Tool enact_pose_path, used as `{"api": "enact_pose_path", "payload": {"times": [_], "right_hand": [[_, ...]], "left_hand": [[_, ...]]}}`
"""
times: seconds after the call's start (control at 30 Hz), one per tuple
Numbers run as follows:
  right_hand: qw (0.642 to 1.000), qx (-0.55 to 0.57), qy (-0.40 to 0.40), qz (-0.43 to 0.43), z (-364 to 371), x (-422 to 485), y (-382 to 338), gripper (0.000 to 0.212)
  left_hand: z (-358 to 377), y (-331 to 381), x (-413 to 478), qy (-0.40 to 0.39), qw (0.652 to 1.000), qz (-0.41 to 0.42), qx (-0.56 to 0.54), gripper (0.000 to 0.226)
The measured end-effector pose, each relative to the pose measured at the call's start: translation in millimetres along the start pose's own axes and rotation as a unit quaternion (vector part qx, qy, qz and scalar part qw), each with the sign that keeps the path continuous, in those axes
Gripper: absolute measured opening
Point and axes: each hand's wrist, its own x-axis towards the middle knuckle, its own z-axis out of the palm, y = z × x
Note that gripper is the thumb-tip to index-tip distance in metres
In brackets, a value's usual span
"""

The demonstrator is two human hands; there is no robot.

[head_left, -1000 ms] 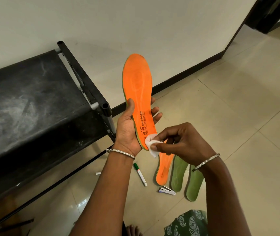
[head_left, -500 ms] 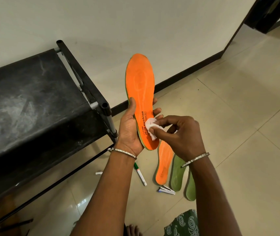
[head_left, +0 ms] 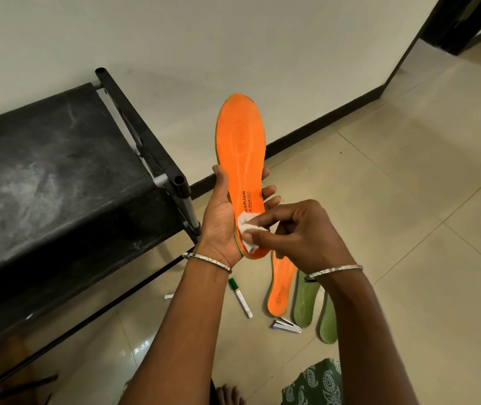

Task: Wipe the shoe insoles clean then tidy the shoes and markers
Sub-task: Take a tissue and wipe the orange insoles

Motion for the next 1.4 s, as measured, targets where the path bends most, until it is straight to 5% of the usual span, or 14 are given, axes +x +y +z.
{"api": "enact_pose_path", "payload": {"times": [0.1, 0.23, 0.3, 0.43, 0.5, 0.67, 0.73, 0.93, 1.17, 1.27, 1.4], "right_hand": [[0.998, 0.017, -0.053, 0.017, -8.1, -2.0, 2.1, 0.014], [0.984, -0.097, 0.148, 0.003, 8.3, 5.8, 7.5, 0.010], [0.981, -0.091, 0.169, -0.017, 15.4, 7.4, 4.1, 0.010], [0.998, 0.028, -0.057, 0.007, -0.6, -0.3, 0.1, 0.015], [0.995, 0.020, -0.101, 0.013, -7.8, -2.3, 1.5, 0.016], [0.982, -0.113, 0.147, -0.026, 12.4, 7.2, 4.1, 0.009], [0.972, -0.132, 0.187, -0.059, 21.0, 9.0, 3.2, 0.009], [0.996, 0.004, -0.083, -0.022, -1.5, -1.2, -1.4, 0.015], [0.975, -0.131, 0.164, -0.070, 29.9, 22.4, -9.9, 0.021], [0.975, -0.161, 0.132, -0.082, 24.6, 28.3, -17.8, 0.025], [0.993, -0.107, -0.040, -0.036, 8.2, 13.5, -17.9, 0.017]], "left_hand": [[-1.4, -0.3, -0.5, -0.015, 1.000, -0.004, -0.009, 0.086], [-0.5, -2.5, 0.0, -0.013, 0.999, 0.004, 0.029, 0.076], [1.3, -2.5, -1.9, -0.011, 0.999, 0.006, 0.031, 0.073], [1.7, -1.8, -5.3, -0.016, 1.000, -0.008, -0.015, 0.084], [-0.4, -1.2, -4.9, -0.020, 1.000, 0.002, -0.020, 0.085], [1.2, -4.1, -2.6, -0.019, 1.000, -0.003, 0.012, 0.076], [1.5, -4.7, -2.7, -0.010, 1.000, 0.002, 0.025, 0.074], [-2.5, 0.9, -7.2, -0.020, 0.999, 0.003, -0.026, 0.087], [-5.3, 2.5, -7.1, -0.015, 0.999, 0.009, -0.032, 0.082], [-4.4, 5.3, -8.8, -0.020, 0.998, 0.019, -0.053, 0.088], [-7.3, 10.1, -12.7, -0.025, 0.998, 0.016, -0.046, 0.081]]}}
